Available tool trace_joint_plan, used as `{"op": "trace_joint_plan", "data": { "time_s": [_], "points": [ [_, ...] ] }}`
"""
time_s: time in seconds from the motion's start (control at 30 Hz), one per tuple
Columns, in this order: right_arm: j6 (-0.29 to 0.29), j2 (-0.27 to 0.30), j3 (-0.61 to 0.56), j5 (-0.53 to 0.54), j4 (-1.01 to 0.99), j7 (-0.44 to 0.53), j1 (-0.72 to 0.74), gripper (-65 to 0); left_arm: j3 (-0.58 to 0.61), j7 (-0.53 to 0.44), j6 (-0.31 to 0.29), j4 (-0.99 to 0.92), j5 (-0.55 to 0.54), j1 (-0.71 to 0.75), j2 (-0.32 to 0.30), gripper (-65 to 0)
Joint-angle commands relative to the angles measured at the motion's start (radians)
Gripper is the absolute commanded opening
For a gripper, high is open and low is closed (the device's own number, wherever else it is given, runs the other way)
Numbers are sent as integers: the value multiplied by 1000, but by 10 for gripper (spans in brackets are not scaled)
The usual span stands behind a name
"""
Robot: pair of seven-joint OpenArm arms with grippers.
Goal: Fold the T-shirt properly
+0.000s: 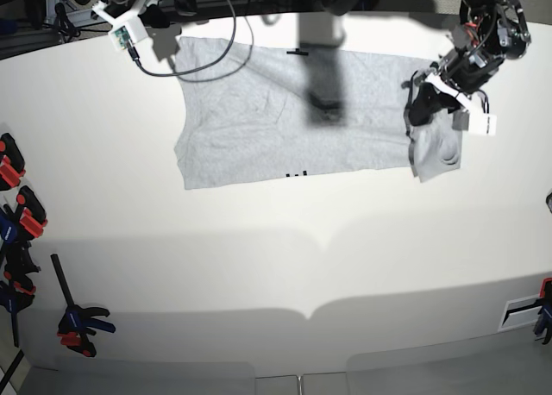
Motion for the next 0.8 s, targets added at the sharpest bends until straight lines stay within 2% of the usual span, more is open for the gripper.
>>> {"op": "trace_joint_plan", "data": {
  "time_s": [0.0,0.07,0.23,0.3,0.4,0.47,0.5,0.63,0.77],
  "points": [
    [12,3,4,14,18,18,-11,-350,-5,-18,-10,17,-21,0,-12,-650],
    [12,3,4,14,18,17,-11,-350,-5,-18,-14,17,-16,10,-12,-650],
    [12,3,4,14,18,19,-11,-350,-5,-18,-79,17,5,13,-12,-650],
    [12,3,4,14,18,19,-11,-350,-5,-18,-80,17,-7,13,-12,-650],
    [12,3,4,14,18,18,-11,-350,-5,-18,-80,17,-96,13,-12,-444],
    [12,3,5,14,18,18,-11,-350,-5,-18,-80,17,-169,13,-12,-343],
    [12,3,4,14,18,18,-11,-350,-5,-18,-81,17,-200,13,-12,-320],
    [12,3,5,13,18,21,-11,-334,-5,-18,-89,17,-249,13,-12,-317],
    [12,3,5,10,18,21,0,-290,-5,-18,-152,17,-249,13,-12,-317]
  ]
}}
